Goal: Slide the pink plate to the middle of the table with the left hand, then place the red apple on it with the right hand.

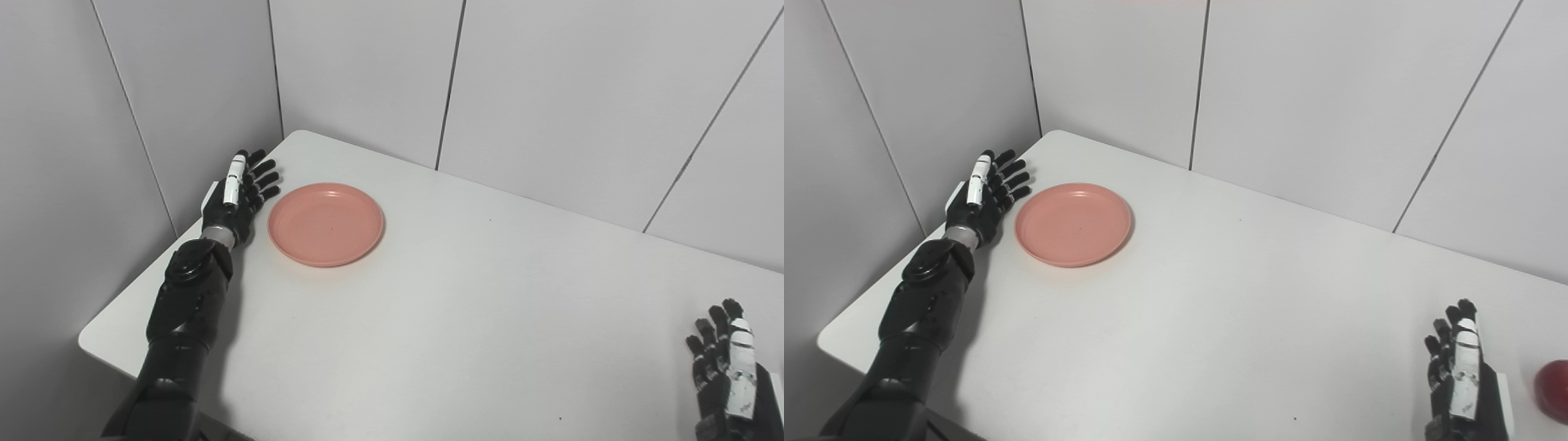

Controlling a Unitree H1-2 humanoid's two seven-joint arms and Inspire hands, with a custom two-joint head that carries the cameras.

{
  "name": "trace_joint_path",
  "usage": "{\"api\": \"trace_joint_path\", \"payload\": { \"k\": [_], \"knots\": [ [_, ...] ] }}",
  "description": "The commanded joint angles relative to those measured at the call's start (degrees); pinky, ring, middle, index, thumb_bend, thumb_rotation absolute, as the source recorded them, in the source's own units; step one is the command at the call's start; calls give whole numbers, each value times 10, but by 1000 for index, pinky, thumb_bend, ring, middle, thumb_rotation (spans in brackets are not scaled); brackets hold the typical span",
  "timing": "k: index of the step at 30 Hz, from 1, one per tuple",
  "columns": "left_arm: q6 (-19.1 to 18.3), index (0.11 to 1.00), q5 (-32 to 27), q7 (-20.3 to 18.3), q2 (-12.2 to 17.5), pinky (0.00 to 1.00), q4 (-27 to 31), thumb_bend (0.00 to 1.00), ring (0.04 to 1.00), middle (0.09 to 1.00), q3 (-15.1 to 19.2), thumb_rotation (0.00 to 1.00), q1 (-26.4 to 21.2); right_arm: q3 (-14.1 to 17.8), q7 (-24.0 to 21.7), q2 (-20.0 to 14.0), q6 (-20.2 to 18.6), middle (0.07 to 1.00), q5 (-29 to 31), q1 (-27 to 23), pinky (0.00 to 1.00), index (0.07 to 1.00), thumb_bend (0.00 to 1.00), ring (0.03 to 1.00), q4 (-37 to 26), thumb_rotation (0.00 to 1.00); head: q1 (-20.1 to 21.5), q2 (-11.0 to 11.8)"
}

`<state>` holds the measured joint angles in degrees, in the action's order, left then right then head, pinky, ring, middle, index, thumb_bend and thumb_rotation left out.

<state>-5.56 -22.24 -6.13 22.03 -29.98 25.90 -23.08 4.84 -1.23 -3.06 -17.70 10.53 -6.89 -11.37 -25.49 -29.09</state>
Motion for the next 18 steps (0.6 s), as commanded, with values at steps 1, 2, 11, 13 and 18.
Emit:
{"api": "trace_joint_path", "payload": {
  "k": [1, 2, 11, 13, 18],
  "knots": [
    [13, 858, -5, -9, 8, 854, 7, 331, 866, 872, -4, 1000, -16, 2, -5, -3, 10, 1000, 4, -14, 1000, 1000, 76, 1000, -16, 1000, 0, -1],
    [12, 858, -6, -8, 7, 854, 6, 335, 866, 872, -5, 1000, -16, 1, -6, -3, 9, 1000, 5, -14, 1000, 1000, 78, 1000, -17, 1000, 0, -2],
    [9, 834, -1, -3, -4, 838, 17, 316, 857, 860, -14, 1000, -13, 0, -3, -4, 1, 1000, -2, -13, 1000, 1000, 83, 1000, -22, 1000, 3, -4],
    [11, 843, 2, -5, -4, 850, 19, 328, 863, 867, -18, 1000, -11, 0, -1, -2, -1, 1000, -1, -14, 1000, 1000, 85, 1000, -23, 1000, 3, -4],
    [11, 851, 0, -6, -2, 853, 13, 341, 865, 869, -26, 1000, -12, -1, -2, -2, -6, 1000, 0, -13, 1000, 1000, 88, 1000, -26, 1000, 5, -4]
  ]
}}
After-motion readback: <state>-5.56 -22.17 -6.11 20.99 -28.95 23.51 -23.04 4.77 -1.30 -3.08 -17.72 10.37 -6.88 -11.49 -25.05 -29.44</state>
